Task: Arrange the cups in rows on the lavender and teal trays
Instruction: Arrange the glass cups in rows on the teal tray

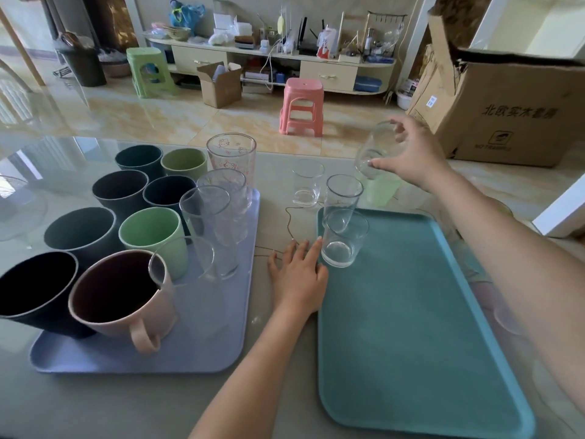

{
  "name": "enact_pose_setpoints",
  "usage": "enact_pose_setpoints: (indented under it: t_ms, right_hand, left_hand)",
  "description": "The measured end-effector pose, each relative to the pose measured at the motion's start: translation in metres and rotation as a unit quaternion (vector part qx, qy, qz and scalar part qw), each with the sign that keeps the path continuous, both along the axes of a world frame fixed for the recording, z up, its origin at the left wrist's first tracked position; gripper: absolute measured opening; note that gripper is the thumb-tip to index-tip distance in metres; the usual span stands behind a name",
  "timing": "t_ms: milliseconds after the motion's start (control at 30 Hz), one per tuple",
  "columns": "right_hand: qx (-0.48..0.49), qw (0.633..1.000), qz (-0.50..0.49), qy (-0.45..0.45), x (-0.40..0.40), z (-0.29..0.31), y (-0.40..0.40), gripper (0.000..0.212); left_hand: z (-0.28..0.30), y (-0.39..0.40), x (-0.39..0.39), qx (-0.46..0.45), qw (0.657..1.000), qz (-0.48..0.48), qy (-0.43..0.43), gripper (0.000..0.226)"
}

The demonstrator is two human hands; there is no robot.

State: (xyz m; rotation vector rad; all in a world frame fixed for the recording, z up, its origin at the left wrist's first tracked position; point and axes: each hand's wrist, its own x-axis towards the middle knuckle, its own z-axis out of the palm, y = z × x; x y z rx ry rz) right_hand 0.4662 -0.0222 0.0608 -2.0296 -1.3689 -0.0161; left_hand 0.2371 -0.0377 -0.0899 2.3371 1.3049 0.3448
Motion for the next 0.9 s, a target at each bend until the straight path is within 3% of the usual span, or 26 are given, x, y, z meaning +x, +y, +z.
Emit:
enact_pose_setpoints:
  t_ms: [333, 500, 900]
  right_hand:
    - [-0.055, 0.994, 0.016, 0.094, -0.060, -0.041, -0.140, 0.099]
    - [-0.033, 0.975, 0.071, 0.207, -0.096, -0.082, -0.142, 0.095]
    - [-0.037, 0.975, 0.105, 0.193, -0.117, -0.098, -0.128, 0.100]
  left_hand:
    - [0.000, 0.002, -0.001, 0.006, 1.000, 0.001, 0.014, 0.054]
    - [0.001, 0.002, 0.000, 0.006, 1.000, 0.002, 0.016, 0.053]
    - [-0.001, 0.003, 0.001, 0.007, 1.000, 0.003, 0.010, 0.051]
